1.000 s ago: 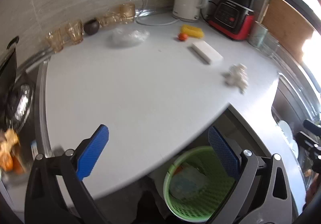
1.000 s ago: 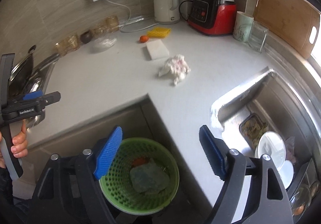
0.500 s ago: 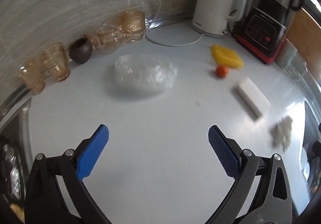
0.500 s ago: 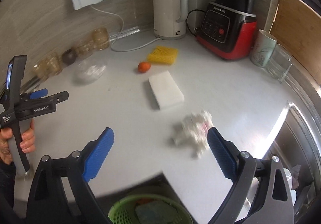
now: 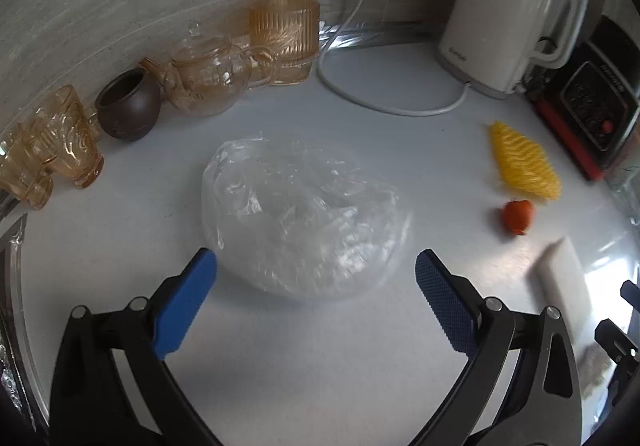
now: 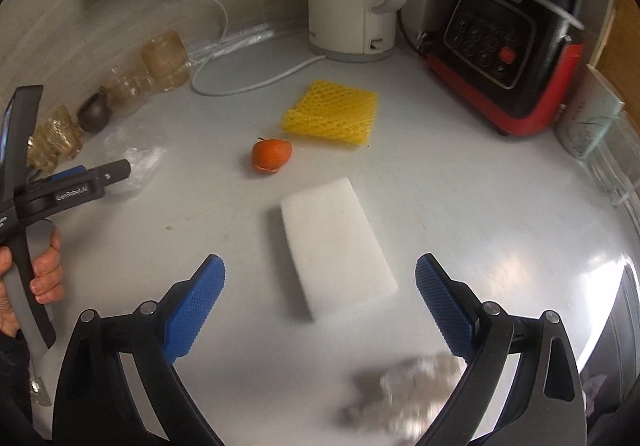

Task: Collect trash
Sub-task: 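Grasp the clear plastic bag with the left tool while the right tool grasps the white foam block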

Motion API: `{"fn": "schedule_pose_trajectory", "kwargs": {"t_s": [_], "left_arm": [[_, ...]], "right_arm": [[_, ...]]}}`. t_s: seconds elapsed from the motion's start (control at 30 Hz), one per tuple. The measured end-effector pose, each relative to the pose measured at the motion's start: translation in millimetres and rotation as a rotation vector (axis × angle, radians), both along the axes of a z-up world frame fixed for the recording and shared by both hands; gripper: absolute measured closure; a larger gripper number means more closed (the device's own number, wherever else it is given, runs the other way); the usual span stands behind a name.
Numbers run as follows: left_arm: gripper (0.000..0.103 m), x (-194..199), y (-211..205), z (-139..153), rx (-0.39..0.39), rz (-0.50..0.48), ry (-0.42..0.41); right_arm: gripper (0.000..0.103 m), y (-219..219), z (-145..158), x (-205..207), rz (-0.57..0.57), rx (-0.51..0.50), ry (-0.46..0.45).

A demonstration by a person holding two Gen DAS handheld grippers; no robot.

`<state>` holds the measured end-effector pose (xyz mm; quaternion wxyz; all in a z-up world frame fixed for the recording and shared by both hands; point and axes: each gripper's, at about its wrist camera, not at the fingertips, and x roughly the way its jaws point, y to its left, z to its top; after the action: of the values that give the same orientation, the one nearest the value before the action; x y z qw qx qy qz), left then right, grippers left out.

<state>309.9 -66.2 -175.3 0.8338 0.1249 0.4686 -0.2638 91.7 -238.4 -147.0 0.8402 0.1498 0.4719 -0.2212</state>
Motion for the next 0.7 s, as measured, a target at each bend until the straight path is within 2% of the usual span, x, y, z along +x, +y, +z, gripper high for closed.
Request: {"fn": "schedule_pose_trajectory", "kwargs": {"t_s": [0.13, 0.23, 0.3, 0.37, 0.4, 0.47, 0.57, 0.7], "left_arm": [[0.008, 4, -14, -12, 0.060, -0.003, -0.006], [0.021, 6, -23, -17, 0.086, -0.008, -0.003], [0.045, 8, -28, -21, 0.099, -0.005, 0.018], [0.060, 11, -31, -25, 0.092, -0.007, 0.035], [0.072, 12, -32, -25, 0.090, -0.004, 0.035], [0.080, 15, -34, -25, 0.082, -0.004, 0.044], [0.088, 16, -33, -24, 0.080, 0.003, 0.040], [0.089, 18, -12, -16, 0.019, 0.036, 0.071]], "right_arm": [[0.007, -10, -13, 9, 0.010, 0.019, 0.019], [0.007, -15, -20, 14, 0.015, 0.018, 0.035], [0.007, -18, -23, 17, 0.017, 0.017, 0.044], [0.007, -20, -26, 18, 0.018, 0.022, 0.050], [0.007, -21, -26, 18, 0.019, 0.025, 0.051], [0.007, -22, -28, 19, 0.020, 0.022, 0.057], [0.007, -24, -31, 19, 0.027, 0.013, 0.070], [0.007, -25, -35, 22, 0.038, -0.007, 0.094]]}}
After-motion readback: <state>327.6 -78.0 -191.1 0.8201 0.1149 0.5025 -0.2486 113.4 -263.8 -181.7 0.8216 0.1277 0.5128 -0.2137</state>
